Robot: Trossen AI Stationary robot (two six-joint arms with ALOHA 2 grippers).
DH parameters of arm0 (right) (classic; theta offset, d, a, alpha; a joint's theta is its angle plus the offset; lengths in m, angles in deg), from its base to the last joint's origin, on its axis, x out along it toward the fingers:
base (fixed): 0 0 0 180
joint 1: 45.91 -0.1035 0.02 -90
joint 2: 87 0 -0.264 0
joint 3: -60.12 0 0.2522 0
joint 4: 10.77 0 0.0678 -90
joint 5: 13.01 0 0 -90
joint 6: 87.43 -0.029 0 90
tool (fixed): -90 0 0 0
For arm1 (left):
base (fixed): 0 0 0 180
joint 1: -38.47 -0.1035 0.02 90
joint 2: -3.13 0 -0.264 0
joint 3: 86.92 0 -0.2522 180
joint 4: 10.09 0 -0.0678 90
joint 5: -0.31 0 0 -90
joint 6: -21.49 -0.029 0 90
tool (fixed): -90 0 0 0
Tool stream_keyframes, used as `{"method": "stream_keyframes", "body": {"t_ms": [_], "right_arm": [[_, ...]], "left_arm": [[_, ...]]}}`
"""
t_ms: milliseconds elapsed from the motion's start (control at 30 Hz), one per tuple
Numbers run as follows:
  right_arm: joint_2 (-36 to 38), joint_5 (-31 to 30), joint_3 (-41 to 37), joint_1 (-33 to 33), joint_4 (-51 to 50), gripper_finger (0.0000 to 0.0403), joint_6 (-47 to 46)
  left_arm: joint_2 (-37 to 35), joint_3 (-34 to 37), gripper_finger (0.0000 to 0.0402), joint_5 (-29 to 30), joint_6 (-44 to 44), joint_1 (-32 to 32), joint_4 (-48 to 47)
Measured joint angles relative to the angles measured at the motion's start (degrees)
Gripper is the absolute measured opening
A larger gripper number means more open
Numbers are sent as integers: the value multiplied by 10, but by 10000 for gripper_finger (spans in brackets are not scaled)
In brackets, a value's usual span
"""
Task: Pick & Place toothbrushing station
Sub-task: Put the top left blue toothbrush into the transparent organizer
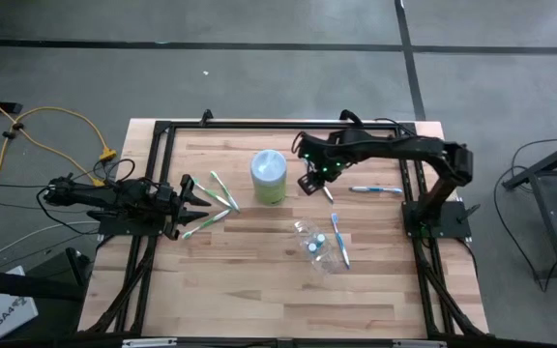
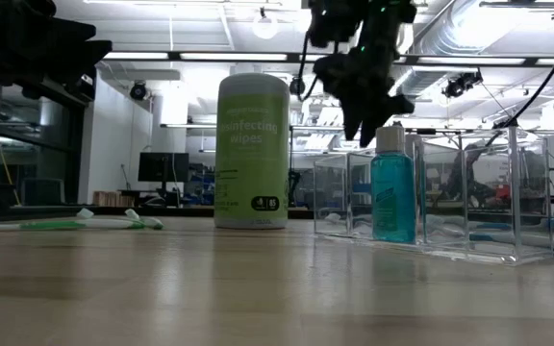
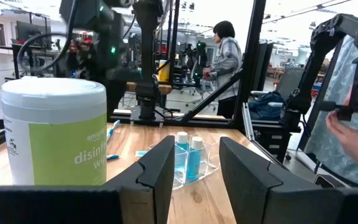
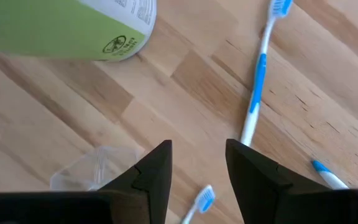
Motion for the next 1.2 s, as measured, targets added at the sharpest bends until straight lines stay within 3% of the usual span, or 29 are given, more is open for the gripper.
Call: {"method": "stream_keyframes", "body": {"t_ms": [367, 867, 1200], "right_arm": [[-69, 12, 0, 45, 8, 142, 10], [-73, 24, -2, 79, 18, 142, 74], [-73, 80, -100, 85, 101, 142, 73]], "left_arm": [[0, 0, 124, 0, 0, 0, 0], [0, 0, 124, 0, 0, 0, 0], [0, 0, 124, 0, 0, 0, 0]]}}
